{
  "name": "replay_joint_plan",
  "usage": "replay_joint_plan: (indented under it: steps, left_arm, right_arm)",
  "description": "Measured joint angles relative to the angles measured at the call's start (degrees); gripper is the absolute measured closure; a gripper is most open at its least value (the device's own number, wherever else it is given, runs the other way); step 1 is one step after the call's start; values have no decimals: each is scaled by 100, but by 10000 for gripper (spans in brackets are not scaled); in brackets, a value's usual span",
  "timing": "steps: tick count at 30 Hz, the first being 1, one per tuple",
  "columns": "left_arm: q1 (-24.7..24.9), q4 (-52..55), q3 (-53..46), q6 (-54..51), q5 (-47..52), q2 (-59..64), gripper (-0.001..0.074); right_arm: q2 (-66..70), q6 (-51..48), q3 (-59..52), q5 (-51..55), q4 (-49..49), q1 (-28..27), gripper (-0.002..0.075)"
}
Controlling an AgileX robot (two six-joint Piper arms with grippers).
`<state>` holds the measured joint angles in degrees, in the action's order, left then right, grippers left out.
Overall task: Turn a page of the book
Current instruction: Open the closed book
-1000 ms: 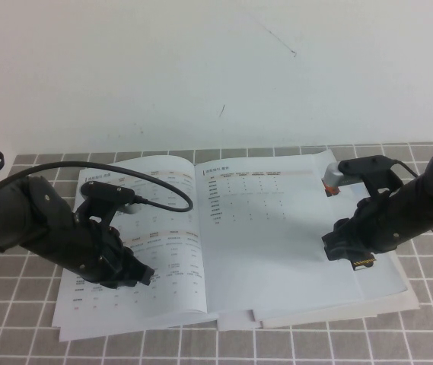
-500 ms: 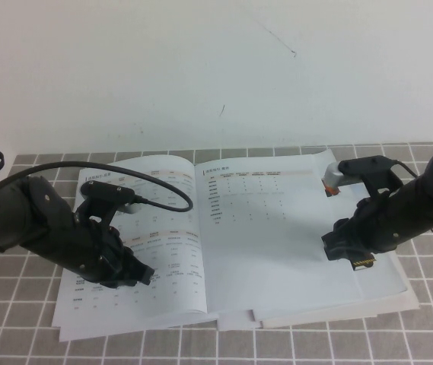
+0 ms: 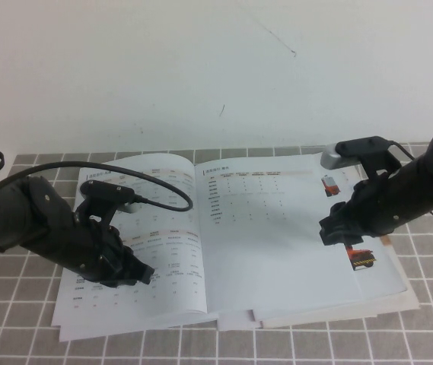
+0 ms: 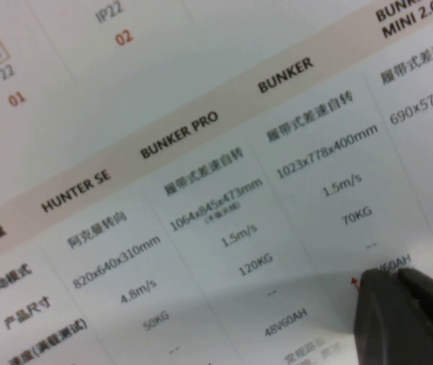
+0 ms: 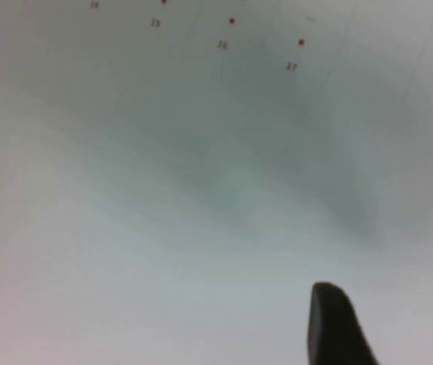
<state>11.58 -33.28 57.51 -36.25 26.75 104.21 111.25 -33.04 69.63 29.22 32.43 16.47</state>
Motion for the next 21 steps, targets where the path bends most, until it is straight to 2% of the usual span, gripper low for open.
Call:
replay_joint_plan:
  steps: [6,12,16,21]
  left_arm:
    - [0,-10,0,0,0,0,738]
    - [0,-10,0,0,0,0,738]
    - [0,-10,0,0,0,0,738]
    - [0,-10,0,0,0,0,738]
  right_arm:
    - [96,549,8,225,-467,0,414]
    - [345,635,23,263,-495,0,414]
    - [369,558,36,285,-326,0,414]
    - [420,-43,36,275,343,-10,414]
